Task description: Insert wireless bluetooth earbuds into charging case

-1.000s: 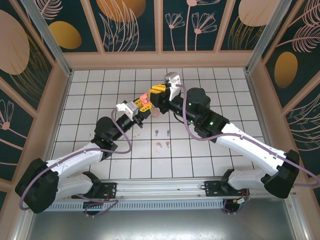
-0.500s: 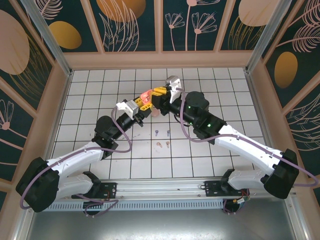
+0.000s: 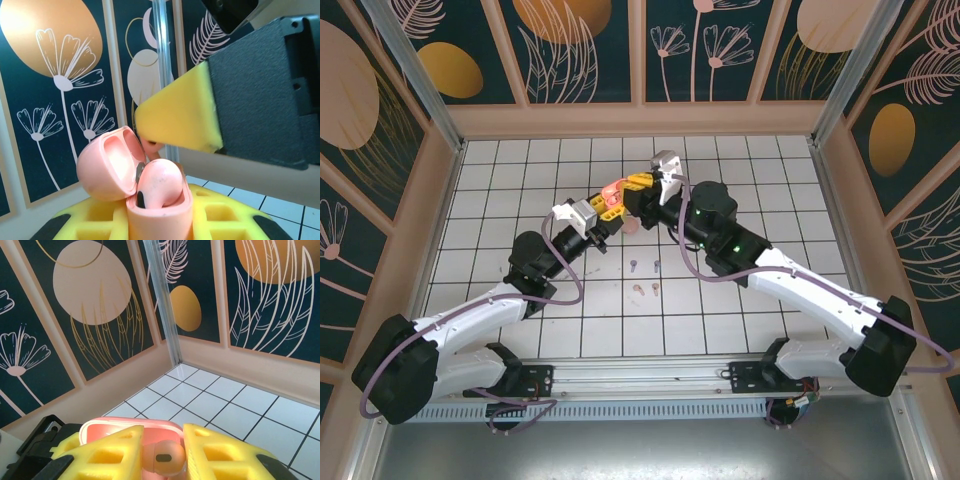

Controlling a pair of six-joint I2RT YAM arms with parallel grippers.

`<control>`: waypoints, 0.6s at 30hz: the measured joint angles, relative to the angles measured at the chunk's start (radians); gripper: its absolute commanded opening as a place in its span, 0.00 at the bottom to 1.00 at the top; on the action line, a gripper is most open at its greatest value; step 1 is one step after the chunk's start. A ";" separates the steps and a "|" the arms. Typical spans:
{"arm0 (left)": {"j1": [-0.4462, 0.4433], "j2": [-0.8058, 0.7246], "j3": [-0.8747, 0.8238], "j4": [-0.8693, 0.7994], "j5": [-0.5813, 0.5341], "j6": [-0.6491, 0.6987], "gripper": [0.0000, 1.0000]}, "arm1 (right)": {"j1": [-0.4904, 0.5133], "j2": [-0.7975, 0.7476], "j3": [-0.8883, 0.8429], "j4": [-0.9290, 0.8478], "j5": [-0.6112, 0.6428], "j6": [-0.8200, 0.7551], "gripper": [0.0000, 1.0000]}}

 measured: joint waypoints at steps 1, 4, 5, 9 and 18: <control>0.000 0.002 0.000 0.000 -0.002 -0.002 0.00 | 0.000 0.006 0.000 0.006 0.000 0.000 0.24; 0.000 0.006 0.000 -0.001 -0.008 -0.004 0.00 | -0.002 0.017 0.000 0.016 0.000 0.000 0.24; 0.000 0.006 0.000 -0.001 -0.010 -0.006 0.00 | -0.002 0.019 0.000 0.019 0.000 0.000 0.24; 0.000 0.006 0.000 -0.001 -0.015 -0.006 0.00 | -0.002 0.019 0.000 0.023 0.000 -0.001 0.24; 0.000 0.010 0.000 -0.007 -0.016 -0.006 0.00 | -0.002 0.017 -0.027 0.045 0.000 -0.007 0.25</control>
